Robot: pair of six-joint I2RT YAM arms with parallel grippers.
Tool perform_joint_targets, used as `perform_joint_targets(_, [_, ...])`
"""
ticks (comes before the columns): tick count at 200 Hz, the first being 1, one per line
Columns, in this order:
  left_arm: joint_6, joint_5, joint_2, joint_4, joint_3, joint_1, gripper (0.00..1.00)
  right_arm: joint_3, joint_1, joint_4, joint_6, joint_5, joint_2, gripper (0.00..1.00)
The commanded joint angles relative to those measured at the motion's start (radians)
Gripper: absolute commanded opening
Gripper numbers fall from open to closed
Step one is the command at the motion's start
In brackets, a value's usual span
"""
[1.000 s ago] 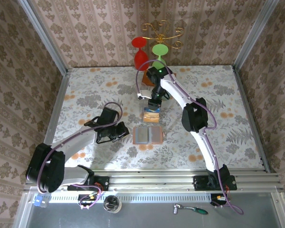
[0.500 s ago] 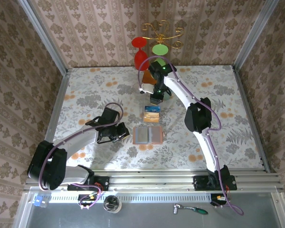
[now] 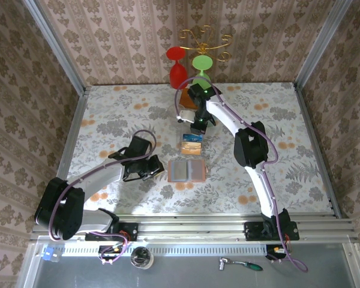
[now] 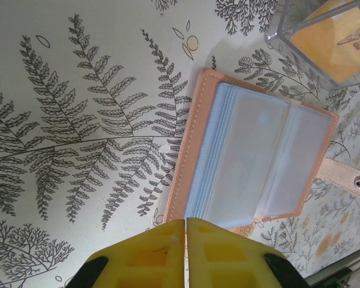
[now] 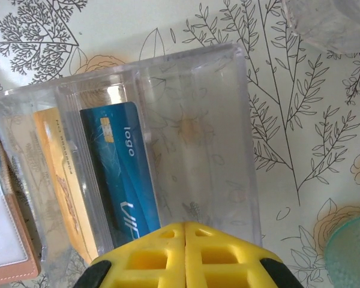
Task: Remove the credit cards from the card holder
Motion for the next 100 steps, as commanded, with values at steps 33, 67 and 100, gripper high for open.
perform_joint_targets(33, [-0.021,-0.012,-0.015,-0.010,0.028,-0.018,0.11,-0.027,-0.001,0.022,0.029,0.008,-0.055,0.11])
perform_joint_targets(67, [-0.026,-0.018,-0.024,-0.004,0.024,-0.024,0.11,-0.033,0.005,0.049,0.044,0.018,-0.100,0.13])
perform_joint_targets(100, [-0.027,-0.021,-0.033,0.005,0.018,-0.027,0.11,-0.039,0.017,0.037,0.050,0.010,-0.136,0.13])
